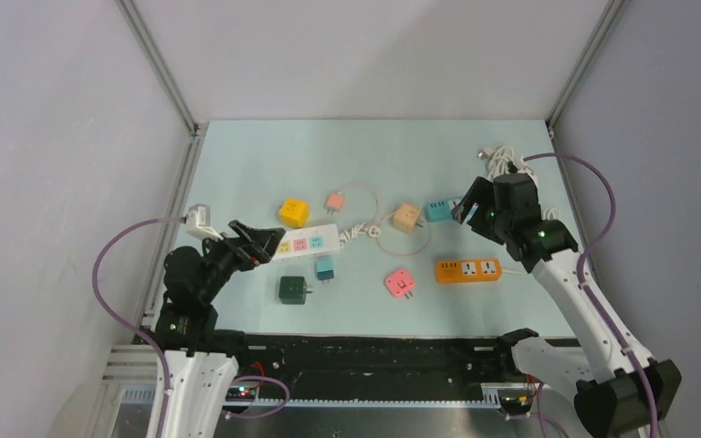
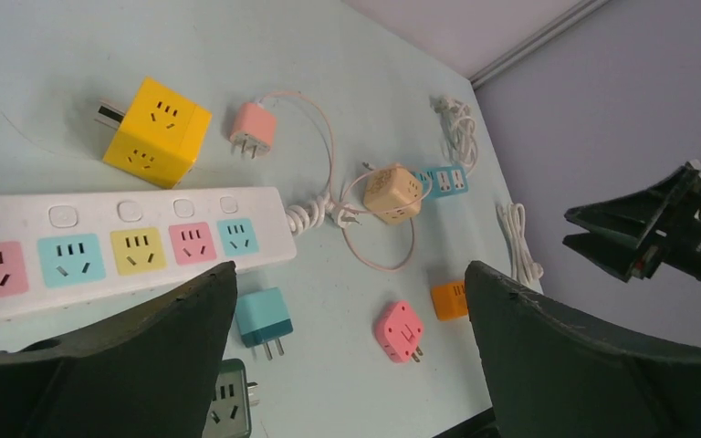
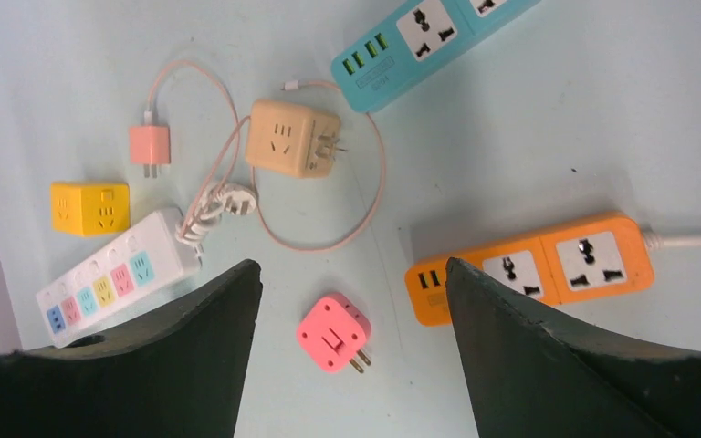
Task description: Insert the plug
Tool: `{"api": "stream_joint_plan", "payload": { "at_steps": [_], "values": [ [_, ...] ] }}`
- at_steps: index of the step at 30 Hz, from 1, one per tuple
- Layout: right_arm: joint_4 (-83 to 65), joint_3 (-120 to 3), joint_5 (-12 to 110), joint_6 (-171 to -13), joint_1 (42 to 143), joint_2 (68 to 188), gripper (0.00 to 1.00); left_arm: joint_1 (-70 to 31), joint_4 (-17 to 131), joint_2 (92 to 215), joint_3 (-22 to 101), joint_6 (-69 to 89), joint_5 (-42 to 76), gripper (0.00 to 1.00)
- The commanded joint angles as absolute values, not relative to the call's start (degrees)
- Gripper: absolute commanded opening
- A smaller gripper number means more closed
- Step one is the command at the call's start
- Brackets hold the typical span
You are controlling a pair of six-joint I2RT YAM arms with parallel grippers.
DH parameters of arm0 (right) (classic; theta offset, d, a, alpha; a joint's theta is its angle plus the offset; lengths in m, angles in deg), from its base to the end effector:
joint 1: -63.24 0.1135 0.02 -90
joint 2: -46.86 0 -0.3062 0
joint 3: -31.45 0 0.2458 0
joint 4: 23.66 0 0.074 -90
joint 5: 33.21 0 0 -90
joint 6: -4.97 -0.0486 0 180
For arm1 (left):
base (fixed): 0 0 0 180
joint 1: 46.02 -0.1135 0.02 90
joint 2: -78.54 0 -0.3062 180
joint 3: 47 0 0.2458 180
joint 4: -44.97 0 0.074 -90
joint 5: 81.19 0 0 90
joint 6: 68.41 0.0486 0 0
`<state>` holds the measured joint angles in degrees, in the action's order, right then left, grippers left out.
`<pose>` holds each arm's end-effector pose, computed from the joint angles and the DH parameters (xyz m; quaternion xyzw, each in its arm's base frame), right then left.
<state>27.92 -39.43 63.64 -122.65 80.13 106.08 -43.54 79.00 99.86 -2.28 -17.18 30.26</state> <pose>0.1909 0.0519 0.3478 0.1876 0.8851 0.1454 0.4004 0.0767 -0.0211 0.3005 -0.1225 0.7555 -0.3550 0.5368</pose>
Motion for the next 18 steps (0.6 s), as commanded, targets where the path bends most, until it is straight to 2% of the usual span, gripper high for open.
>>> {"api": "stream_joint_plan", "payload": {
  "at_steps": [1,4,7,10,12,15,18],
  "values": [
    [32.0,-36.9,65.4,-120.1,80.9,101.2,0.79,-43.3,81.1,96.7,0.4,-15.8,28.1,0.98],
    [33.6,-35.4,70.3,-121.8,81.7,97.6,0.82,-43.4,81.2,94.8,1.0,-18.0,30.4,0.98],
    [33.7,-34.2,68.2,-122.4,81.8,95.2,0.85,-43.3,81.2,93.6,1.2,-19.4,32.7,0.98],
    [31.3,-33.0,64.6,-121.3,83.5,94.0,0.97,-43.4,81.3,92.2,-0.4,-22.0,30.4,0.98],
    [29.0,-32.1,64.9,-119.0,86.2,92.4,0.99,-43.5,81.4,91.8,-1.5,-24.1,29.1,0.98],
    [22.9,-30.1,66.8,-117.8,92.6,90.9,0.99,-43.6,81.3,92.9,-1.7,-24.2,29.8,0.98],
    [18.5,-29.8,66.2,-119.5,96.7,94.2,0.93,-43.9,81.6,95.3,0.5,-19.7,32.8,0.98]
  ]
}}
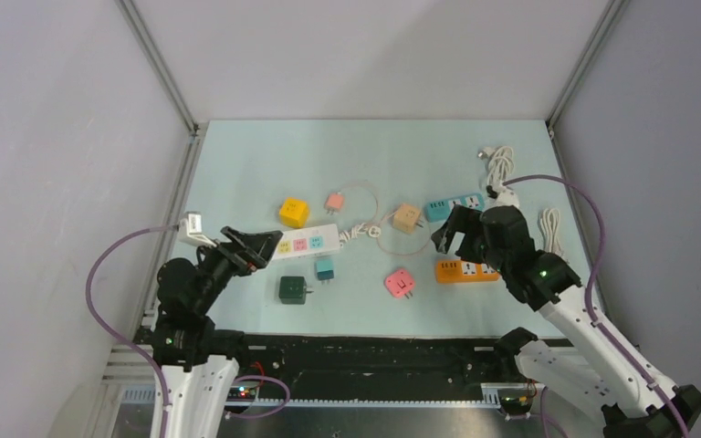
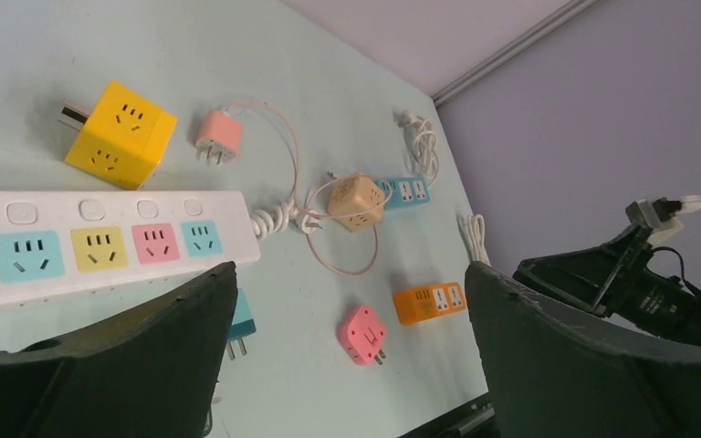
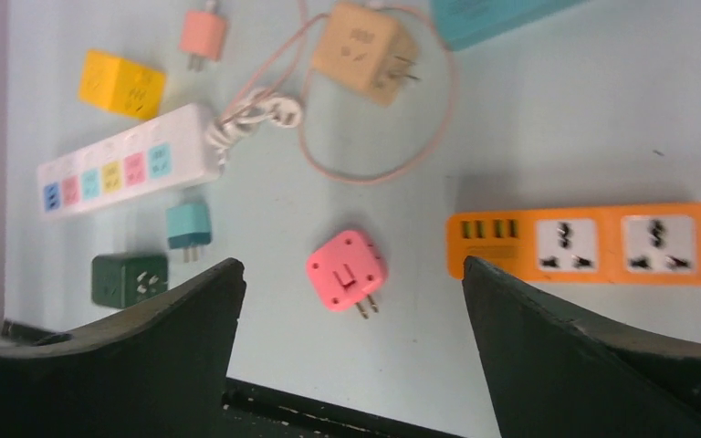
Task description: Insert the plug
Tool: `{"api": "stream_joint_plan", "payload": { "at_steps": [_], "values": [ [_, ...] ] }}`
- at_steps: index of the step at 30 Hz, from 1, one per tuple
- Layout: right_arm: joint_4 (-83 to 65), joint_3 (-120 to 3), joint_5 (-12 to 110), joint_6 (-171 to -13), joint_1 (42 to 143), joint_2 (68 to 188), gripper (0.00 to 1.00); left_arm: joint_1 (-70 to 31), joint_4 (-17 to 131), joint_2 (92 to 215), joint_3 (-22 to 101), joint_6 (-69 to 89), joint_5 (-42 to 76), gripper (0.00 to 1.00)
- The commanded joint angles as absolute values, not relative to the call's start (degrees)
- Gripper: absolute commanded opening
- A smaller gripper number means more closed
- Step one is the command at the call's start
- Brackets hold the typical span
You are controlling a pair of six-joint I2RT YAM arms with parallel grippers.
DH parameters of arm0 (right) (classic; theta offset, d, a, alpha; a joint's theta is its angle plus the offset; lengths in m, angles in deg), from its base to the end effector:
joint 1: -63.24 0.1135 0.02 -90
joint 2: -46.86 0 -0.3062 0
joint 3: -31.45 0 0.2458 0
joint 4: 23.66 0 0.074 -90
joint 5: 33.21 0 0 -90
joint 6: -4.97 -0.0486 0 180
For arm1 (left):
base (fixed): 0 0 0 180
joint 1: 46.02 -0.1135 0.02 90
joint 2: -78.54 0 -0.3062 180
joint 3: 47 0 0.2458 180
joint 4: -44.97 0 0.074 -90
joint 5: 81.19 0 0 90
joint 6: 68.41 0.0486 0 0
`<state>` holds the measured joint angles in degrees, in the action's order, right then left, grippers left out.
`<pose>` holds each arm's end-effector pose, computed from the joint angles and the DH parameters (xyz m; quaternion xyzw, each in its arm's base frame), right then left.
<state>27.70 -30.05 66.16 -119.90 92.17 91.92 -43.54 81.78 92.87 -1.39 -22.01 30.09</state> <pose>0.1259 0.0605 0.3300 0.0835 0.8806 0.1820 0.4295 0.0513 -0.0199 0.3054 -0.1393 0.7249 -0.3843 0.5544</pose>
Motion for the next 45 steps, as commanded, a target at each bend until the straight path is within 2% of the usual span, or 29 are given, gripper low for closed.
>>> {"api": "stream_joint_plan", "payload": {
  "at_steps": [1,6,9,15,18,21,29,33,45],
  "values": [
    [16.1,-29.9,66.0,-119.9,98.8,95.6,0.89,-44.0,82.7,97.0,2.3,-18.2,32.7,0.98],
    [13.0,-32.8,67.8,-124.0,104.5,107.0,0.81,-43.5,92.8,103.4,7.7,-11.1,21.0,0.98],
    [12.9,-34.1,69.3,-125.1,107.2,111.1,0.80,-38.1,97.0,104.1,7.7,-11.3,11.7,0.98],
    [15.0,-35.0,70.7,-127.1,108.0,113.3,0.77,-25.0,97.9,107.2,2.4,-23.9,-6.8,0.98],
    [16.7,-35.2,72.2,-126.9,108.0,113.0,0.77,-18.4,98.4,109.8,-0.7,-31.5,-12.3,0.98],
    [18.1,-35.2,72.6,-126.3,108.0,112.4,0.77,-16.4,98.4,111.7,-2.9,-40.6,-15.9,0.99],
    [21.6,-35.2,73.7,-125.8,108.1,111.3,0.77,-16.3,99.1,117.1,-5.0,-55.4,-16.9,1.00],
    [22.4,-35.1,75.0,-125.6,108.0,110.7,0.77,-16.3,99.3,120.3,-4.1,-57.8,-15.0,1.00],
    [23.0,-33.9,76.2,-127.3,108.1,110.0,0.77,-16.3,99.6,132.9,-1.6,-62.7,-0.3,1.00]
  ]
}}
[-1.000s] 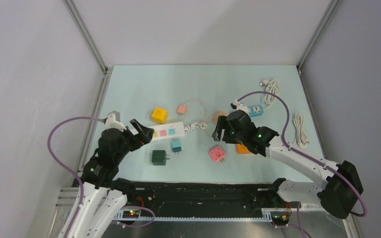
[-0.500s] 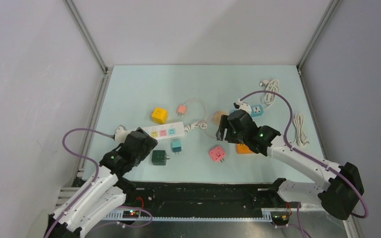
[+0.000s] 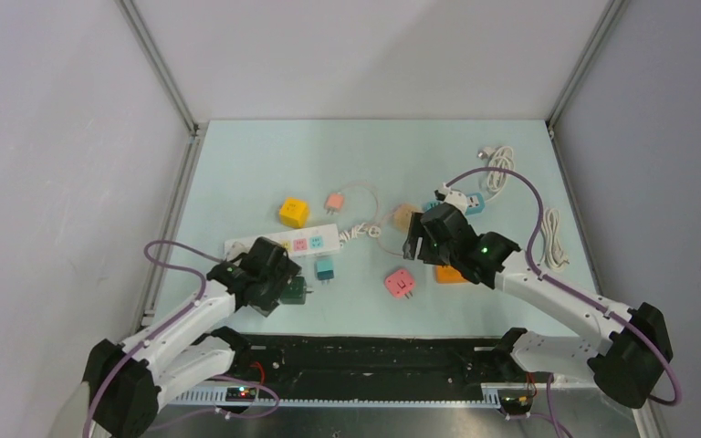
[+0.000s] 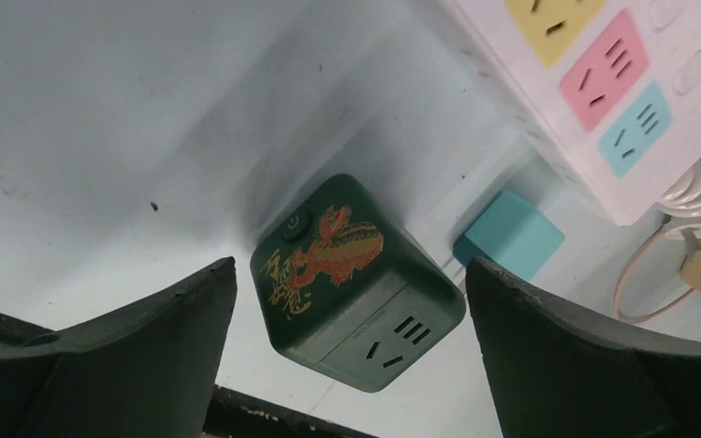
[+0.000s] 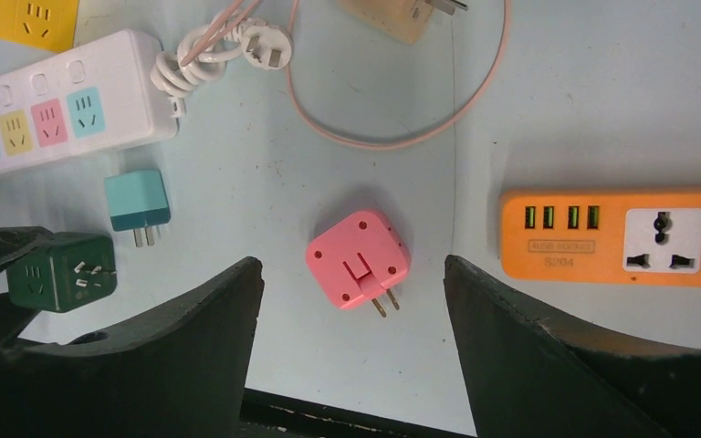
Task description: Insert the plug
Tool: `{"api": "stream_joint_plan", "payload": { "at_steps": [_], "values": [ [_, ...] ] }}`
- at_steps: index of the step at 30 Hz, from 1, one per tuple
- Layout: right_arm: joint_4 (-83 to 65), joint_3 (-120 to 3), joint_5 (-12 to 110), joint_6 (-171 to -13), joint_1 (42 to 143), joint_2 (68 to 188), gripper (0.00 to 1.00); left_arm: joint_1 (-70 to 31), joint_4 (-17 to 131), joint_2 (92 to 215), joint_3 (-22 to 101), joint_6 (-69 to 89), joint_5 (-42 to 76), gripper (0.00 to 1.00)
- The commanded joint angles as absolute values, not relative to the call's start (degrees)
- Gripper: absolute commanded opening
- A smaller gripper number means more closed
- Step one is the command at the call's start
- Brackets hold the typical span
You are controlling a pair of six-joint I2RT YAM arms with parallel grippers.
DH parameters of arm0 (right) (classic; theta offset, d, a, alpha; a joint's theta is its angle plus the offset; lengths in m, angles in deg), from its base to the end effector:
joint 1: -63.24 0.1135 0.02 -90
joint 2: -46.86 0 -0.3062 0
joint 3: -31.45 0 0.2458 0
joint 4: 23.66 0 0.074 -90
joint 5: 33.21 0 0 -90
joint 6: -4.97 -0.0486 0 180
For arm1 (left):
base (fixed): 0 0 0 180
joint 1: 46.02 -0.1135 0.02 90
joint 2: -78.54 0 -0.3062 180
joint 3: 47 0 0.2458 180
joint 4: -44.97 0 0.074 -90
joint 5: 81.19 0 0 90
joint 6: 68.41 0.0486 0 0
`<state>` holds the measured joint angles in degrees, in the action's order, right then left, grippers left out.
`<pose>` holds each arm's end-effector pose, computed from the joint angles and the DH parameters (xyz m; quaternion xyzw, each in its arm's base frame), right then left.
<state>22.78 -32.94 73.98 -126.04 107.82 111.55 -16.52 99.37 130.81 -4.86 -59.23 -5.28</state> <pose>0.1649 0.1424 0.3013 0.0264 0.9204 0.1457 0.3618 0.1161 -0.0521 0.2031 -0.4436 0.8609 -0.1112 0.2232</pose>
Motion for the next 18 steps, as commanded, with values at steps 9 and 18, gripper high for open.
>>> {"api": "stream_joint_plan", "payload": {
  "at_steps": [9,18],
  "values": [
    [22.7,-30.2,76.5,-129.6,108.1,107.0,0.77,-16.3,100.0,138.7,0.9,-66.3,2.2,1.00],
    [22.5,-27.9,77.6,-130.1,108.0,103.9,0.77,-17.3,100.0,136.9,-1.9,-70.3,4.0,1.00]
  ]
}}
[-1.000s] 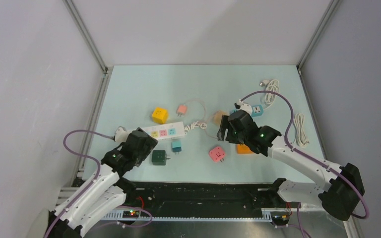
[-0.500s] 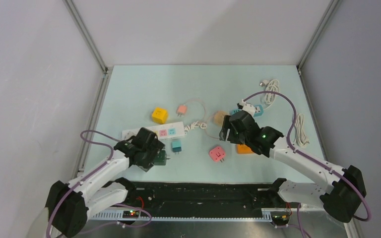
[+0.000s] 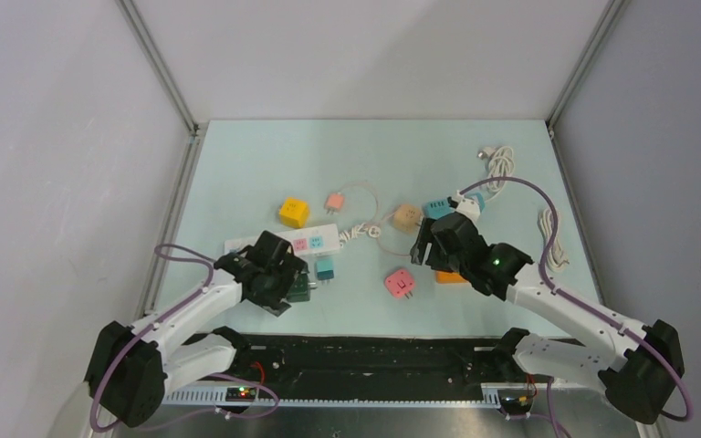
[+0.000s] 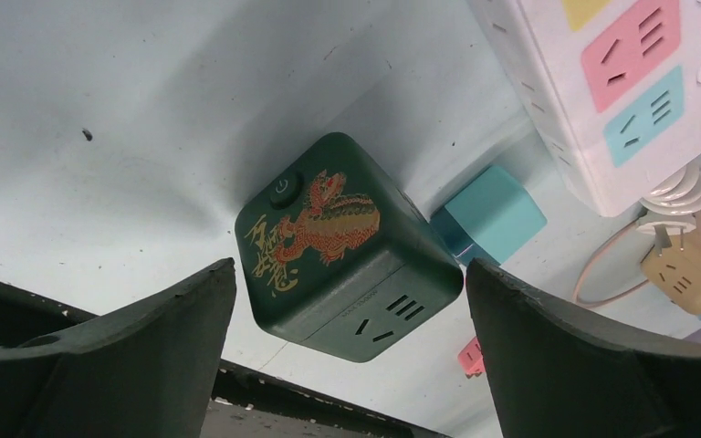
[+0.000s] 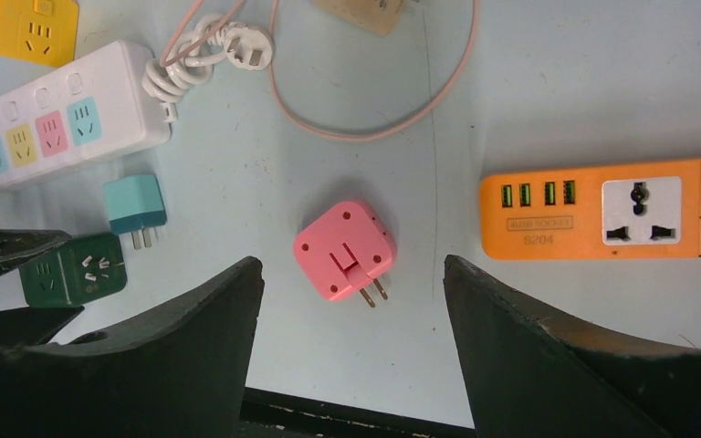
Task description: Insert the plug
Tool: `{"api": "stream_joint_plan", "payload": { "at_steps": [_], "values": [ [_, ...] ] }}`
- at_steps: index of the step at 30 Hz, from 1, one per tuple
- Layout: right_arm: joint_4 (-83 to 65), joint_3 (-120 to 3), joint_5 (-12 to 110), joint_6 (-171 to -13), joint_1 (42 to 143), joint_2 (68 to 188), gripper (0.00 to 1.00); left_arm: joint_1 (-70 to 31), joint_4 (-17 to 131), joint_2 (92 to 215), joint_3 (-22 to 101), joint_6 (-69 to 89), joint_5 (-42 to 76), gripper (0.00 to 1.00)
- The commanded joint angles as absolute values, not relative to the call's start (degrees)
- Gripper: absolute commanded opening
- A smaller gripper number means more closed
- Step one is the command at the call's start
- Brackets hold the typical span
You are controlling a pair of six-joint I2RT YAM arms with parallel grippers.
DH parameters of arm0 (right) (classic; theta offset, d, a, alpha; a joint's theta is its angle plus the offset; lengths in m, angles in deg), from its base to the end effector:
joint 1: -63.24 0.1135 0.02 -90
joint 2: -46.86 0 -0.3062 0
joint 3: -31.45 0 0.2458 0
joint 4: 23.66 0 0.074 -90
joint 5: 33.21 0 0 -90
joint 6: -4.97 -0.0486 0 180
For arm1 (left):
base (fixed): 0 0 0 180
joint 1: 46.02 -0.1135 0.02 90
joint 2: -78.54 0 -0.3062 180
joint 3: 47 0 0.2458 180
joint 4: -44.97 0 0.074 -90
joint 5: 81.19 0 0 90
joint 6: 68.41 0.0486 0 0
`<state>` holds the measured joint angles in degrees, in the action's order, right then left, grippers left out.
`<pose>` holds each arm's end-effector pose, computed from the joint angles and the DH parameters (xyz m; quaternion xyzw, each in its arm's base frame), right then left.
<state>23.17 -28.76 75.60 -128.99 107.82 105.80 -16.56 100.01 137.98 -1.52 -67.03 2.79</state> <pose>0.1476 0.1235 0.2956 0.0569 0.9136 0.1521 0.3727 0.1302 -0.0677 0.2037 -0.4930 0.8492 -0.1295 0.1379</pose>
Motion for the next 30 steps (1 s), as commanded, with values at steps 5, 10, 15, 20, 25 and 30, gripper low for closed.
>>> {"api": "stream_joint_plan", "payload": {
  "at_steps": [5,10,15,20,25,30],
  "values": [
    [23.0,-27.4,77.7,-129.9,108.0,102.8,0.77,-20.2,100.0,138.3,-0.9,-71.0,6.2,1.00],
    [23.7,-27.2,78.2,-129.5,107.9,101.9,0.77,-22.3,100.1,141.3,0.5,-72.4,8.2,1.00],
    [24.4,-27.2,78.5,-129.2,107.7,101.6,0.77,-22.5,100.3,144.6,0.2,-75.6,10.1,0.97],
    [24.7,-27.2,78.6,-129.1,107.7,101.7,0.77,-22.5,100.3,144.5,1.7,-73.5,8.3,0.68],
    [24.0,-27.2,77.3,-128.7,107.6,101.5,0.77,-22.5,100.3,140.1,4.0,-67.0,0.7,0.53],
    [21.3,-27.2,73.2,-126.0,107.5,101.4,0.77,-19.7,100.1,135.6,10.7,-47.7,-9.0,0.46]
  ]
}}
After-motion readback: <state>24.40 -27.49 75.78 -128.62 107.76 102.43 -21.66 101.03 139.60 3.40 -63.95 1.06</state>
